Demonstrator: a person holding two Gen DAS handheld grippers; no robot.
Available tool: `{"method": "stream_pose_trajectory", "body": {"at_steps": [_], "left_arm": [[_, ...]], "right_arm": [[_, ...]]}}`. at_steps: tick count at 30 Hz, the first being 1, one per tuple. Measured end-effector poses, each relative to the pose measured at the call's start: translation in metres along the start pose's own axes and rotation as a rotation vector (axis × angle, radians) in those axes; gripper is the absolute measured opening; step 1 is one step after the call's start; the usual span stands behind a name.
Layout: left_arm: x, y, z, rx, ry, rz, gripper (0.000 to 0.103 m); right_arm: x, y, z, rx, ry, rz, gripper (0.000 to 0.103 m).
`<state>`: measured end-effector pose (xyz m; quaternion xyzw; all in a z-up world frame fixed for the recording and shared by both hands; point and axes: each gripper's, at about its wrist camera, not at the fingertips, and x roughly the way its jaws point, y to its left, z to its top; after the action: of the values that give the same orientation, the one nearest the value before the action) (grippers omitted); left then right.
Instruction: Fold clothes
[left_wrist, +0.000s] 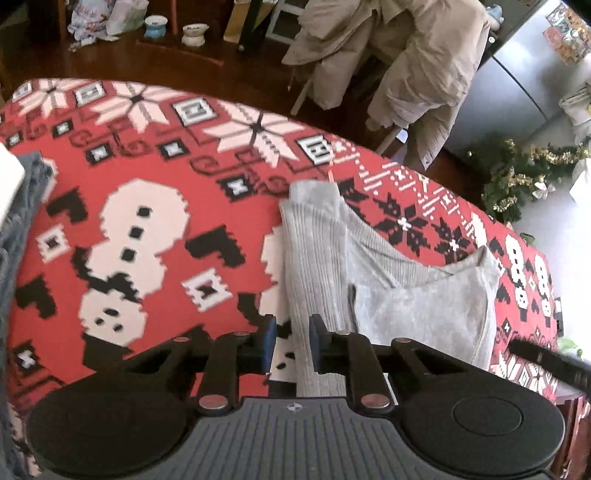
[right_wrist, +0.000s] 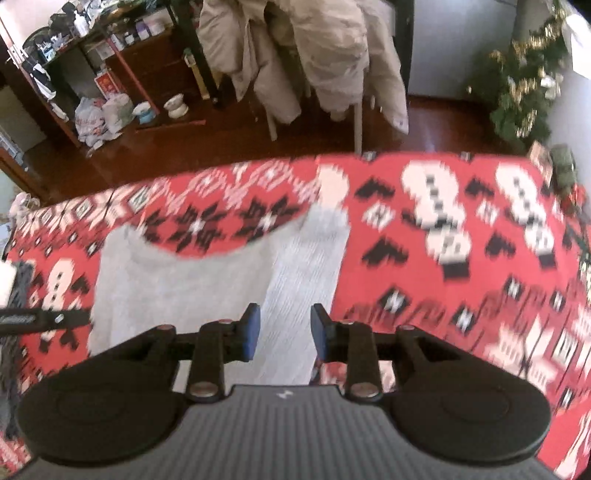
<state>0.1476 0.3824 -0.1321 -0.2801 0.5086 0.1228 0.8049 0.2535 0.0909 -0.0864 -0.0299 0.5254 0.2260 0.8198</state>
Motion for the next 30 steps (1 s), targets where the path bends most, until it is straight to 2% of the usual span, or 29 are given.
{"method": "stream_pose_trajectory", "body": {"at_steps": [6,11,15,19,24,30], "left_arm": [[0.013,0.006,0.003,-0.046,0.002,-0.026,0.017],[0.019,-0.003,0.007,-0.014,0.012,-0.019,0.006],[0.021,-0.013,0.008,0.018,0.010,0.016,0.004],[0.002,-0.026,0.004,0.026,-0.041,0.038,0.003],[-0.039,-0.071,-0.002,0.151,-0.126,0.026,0.003],[-0.058,-0.155,-0.020,0.401,-0.206,0.011,0.003]], "right_arm": [[-0.004,0.013,-0.030,0.036,0.045,0.025,0.033],[-0.005,0.015,-0.032,0.042,0.041,0.026,0.033],[-0.008,0.012,-0.029,0.046,0.028,0.025,0.033],[-0.015,0.004,-0.029,0.058,0.021,0.023,0.033],[-0.029,-0.011,-0.028,0.080,0.006,0.019,0.034],[-0.051,-0.041,-0.027,0.112,-0.022,0.002,0.034]]}}
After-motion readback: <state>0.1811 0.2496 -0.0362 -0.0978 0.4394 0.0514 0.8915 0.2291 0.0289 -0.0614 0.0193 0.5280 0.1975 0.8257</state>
